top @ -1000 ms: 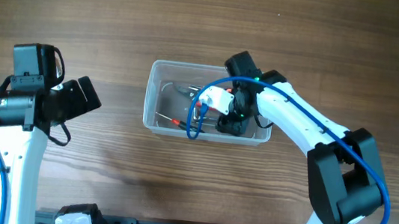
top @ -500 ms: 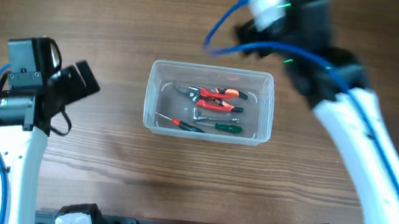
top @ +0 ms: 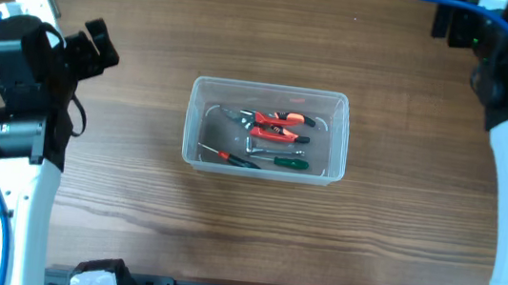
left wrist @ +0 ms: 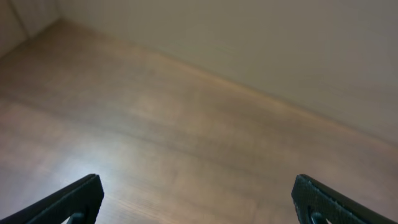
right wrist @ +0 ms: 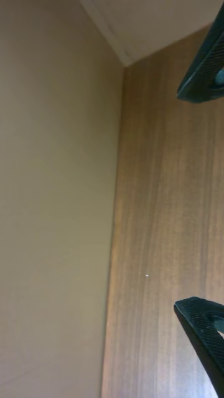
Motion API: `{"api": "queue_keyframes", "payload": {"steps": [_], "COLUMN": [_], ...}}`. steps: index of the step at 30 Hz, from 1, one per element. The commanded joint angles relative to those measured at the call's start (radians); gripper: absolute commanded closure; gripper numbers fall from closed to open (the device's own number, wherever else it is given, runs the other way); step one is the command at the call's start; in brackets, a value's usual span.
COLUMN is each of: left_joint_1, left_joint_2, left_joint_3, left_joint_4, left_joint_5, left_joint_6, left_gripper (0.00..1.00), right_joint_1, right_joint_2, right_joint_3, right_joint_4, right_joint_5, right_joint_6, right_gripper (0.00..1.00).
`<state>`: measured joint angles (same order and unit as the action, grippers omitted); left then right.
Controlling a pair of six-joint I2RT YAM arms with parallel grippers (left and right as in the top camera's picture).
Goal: Pack container
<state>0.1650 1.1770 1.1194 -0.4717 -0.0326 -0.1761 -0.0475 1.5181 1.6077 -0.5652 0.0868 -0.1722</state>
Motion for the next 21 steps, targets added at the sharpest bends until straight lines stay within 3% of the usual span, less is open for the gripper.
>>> {"api": "queue_keyframes", "payload": {"steps": [1,10,13,21], "left_joint_1": [-0.021,-0.103,-0.126,-0.169], "left_joint_2": [-0.107,-0.377,-0.465,-0.715], "left_joint_3": [0.006,-0.051,-0.133,-0.399], "left_joint_4": [-0.061,-0.214,-0.249,-0.227], "left_joint_5": [-0.083,-0.143,-0.176,-0.254], "left_joint_6": [0.008,0.012,0.012,0.012], "left_gripper": [0.00,0.00,0.00,0.00], "right_joint_1": [-0.031,-0.034,-0.034,-0.034], "right_joint_2": [-0.132,-0.519,-0.683,-1.032], "right_joint_3": [-0.048,-0.484,-0.660,-0.988], "right_joint_4": [0.010,0.138,0.148,0.104], "right_joint_5": [-0.087,-0.088,-0.088,-0.089], "right_joint_6": [0.023,0.050,0.158,0.153], "right_gripper": [0.00,0.00,0.00,0.00]}}
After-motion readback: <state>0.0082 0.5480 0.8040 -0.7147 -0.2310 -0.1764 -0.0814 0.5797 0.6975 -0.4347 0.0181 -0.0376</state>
